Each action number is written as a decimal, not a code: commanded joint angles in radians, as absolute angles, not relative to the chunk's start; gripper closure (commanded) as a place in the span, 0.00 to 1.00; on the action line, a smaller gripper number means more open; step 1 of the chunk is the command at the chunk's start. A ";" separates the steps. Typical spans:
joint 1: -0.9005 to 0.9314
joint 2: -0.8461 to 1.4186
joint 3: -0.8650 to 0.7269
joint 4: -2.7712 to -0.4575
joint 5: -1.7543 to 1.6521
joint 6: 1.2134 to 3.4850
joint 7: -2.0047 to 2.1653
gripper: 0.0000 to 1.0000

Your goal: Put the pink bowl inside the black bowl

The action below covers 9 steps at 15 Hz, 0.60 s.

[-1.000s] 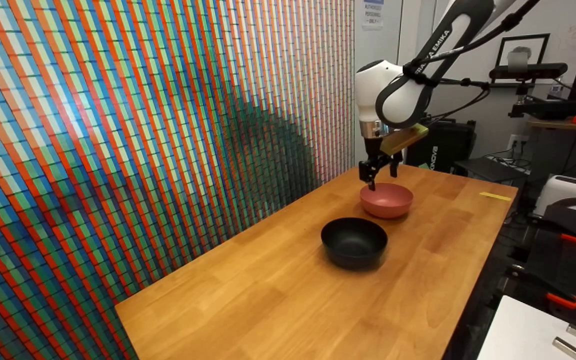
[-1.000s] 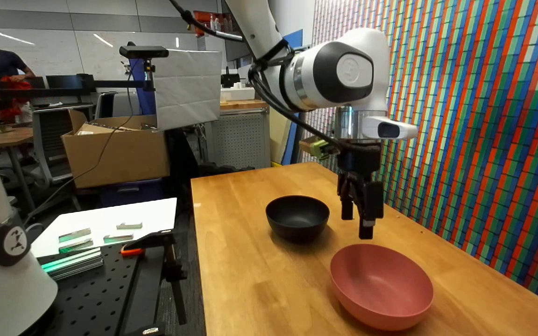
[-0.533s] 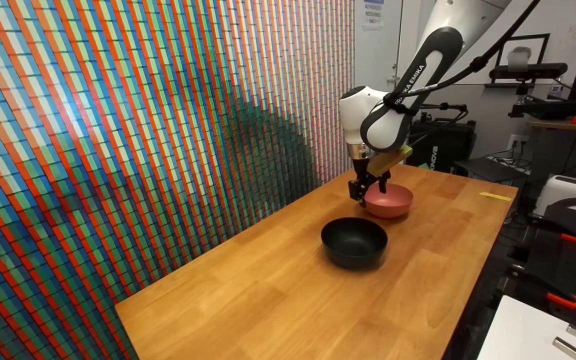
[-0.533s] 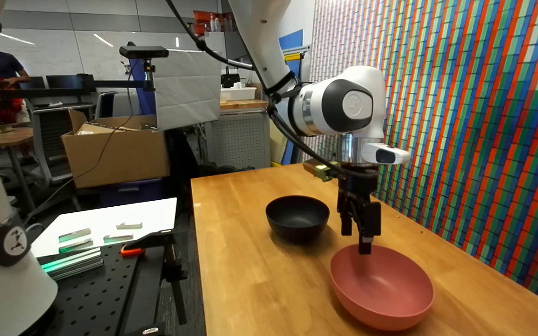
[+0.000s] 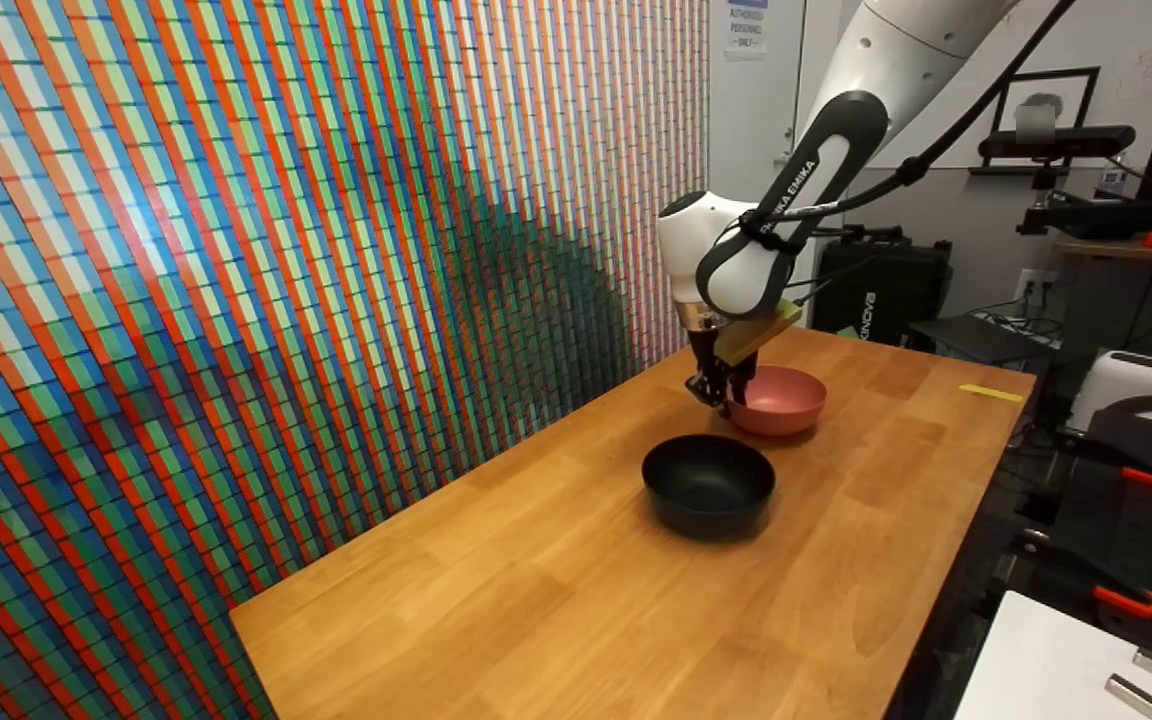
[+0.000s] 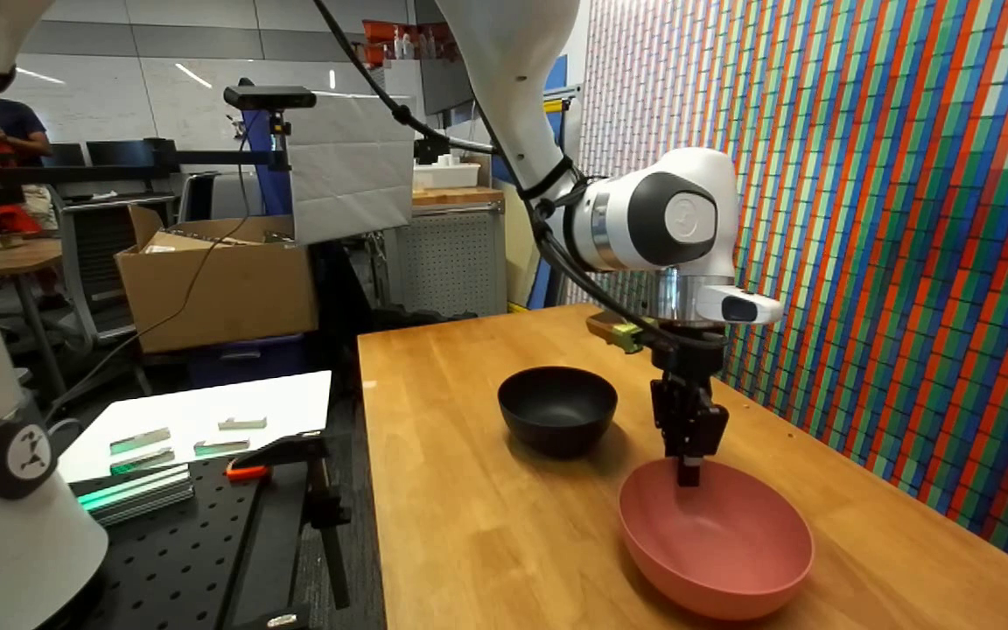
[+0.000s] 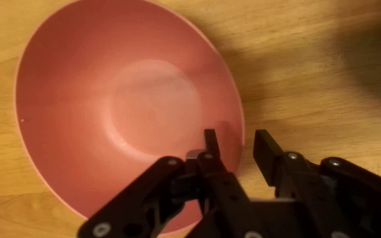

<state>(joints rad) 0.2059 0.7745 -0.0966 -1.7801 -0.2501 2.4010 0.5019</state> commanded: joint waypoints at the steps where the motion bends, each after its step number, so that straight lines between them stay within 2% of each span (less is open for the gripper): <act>1: 0.216 0.833 -0.112 -1.678 -0.219 2.335 0.480 0.92; 4: 0.199 0.867 -0.102 -1.620 -0.202 2.288 0.456 0.98; 6: 0.166 0.887 -0.087 -1.576 -0.174 2.252 0.409 0.93; 9: 0.098 0.925 -0.061 -1.499 -0.113 2.192 0.293 0.93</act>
